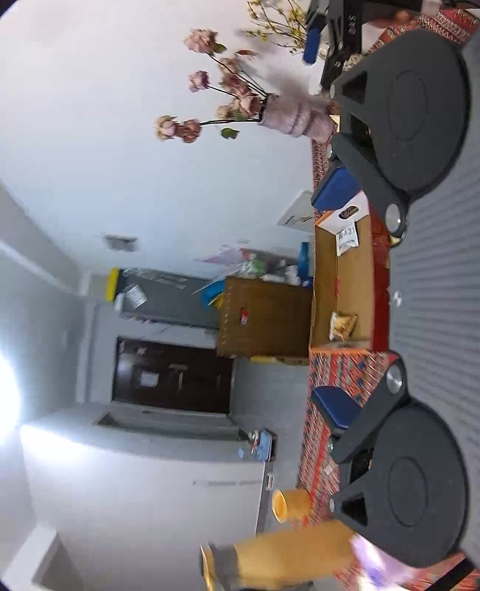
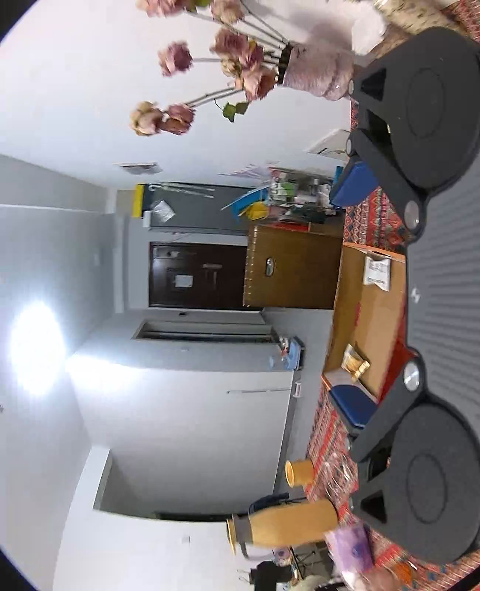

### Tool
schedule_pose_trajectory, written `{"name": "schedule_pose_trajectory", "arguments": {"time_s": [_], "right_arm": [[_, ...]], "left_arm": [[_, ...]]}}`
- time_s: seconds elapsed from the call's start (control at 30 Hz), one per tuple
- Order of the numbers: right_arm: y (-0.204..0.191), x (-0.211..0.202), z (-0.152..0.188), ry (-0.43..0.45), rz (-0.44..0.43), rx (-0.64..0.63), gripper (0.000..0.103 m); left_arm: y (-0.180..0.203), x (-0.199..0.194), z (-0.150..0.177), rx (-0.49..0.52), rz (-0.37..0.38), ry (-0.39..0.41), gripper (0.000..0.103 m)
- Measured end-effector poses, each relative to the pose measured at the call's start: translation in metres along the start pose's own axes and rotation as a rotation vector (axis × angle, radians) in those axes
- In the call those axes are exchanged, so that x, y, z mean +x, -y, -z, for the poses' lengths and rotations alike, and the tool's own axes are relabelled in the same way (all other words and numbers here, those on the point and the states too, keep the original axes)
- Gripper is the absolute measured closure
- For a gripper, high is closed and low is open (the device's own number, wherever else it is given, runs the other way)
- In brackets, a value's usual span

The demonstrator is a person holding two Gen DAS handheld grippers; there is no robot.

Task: Organize snacks
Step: 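Withdraw both tools from the box back toward the snack pile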

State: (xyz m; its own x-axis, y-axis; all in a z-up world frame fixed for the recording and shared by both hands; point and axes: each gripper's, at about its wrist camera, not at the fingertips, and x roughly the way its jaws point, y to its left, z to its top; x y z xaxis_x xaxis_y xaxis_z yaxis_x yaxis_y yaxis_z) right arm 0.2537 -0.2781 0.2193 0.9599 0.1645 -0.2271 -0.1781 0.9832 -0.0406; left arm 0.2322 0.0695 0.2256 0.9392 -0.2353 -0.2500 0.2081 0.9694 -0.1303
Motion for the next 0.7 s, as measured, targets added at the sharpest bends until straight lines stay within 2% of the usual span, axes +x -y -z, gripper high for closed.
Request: {"name": "schedule_pose_trajectory", "arguments": {"time_s": [0.17,0.3,0.4,0.5,0.57,0.7], "right_arm": [[-0.031,-0.073,0.056,0.055,0.054,-0.027,0.0],[-0.056,-0.108,0.117,0.098,0.092,-0.042,0.0],[-0.067,-0.119,0.161,0.105,0.149,0.044,0.0],[-0.07,-0.112,0.196,-0.019,0.106,0.11,0.0],[-0.072,-0.106,0.208,-0.086,0.083,0.098,0.0],[-0.072,-0.105,0.211,-0.08,0.084,0.108,0.0]], "left_arm": [[-0.007,-0.082,0.07,0.003,-0.051,0.066,0.0],[-0.004,-0.115,0.132,0.027,-0.149,0.056,0.0],[0.0,-0.123,0.169,0.05,-0.191,0.044,0.0],[0.003,-0.117,0.191,0.07,-0.196,-0.033,0.0],[0.007,-0.112,0.2,0.086,-0.193,-0.07,0.0],[0.015,-0.095,0.198,0.115,-0.185,-0.079,0.0]]}}
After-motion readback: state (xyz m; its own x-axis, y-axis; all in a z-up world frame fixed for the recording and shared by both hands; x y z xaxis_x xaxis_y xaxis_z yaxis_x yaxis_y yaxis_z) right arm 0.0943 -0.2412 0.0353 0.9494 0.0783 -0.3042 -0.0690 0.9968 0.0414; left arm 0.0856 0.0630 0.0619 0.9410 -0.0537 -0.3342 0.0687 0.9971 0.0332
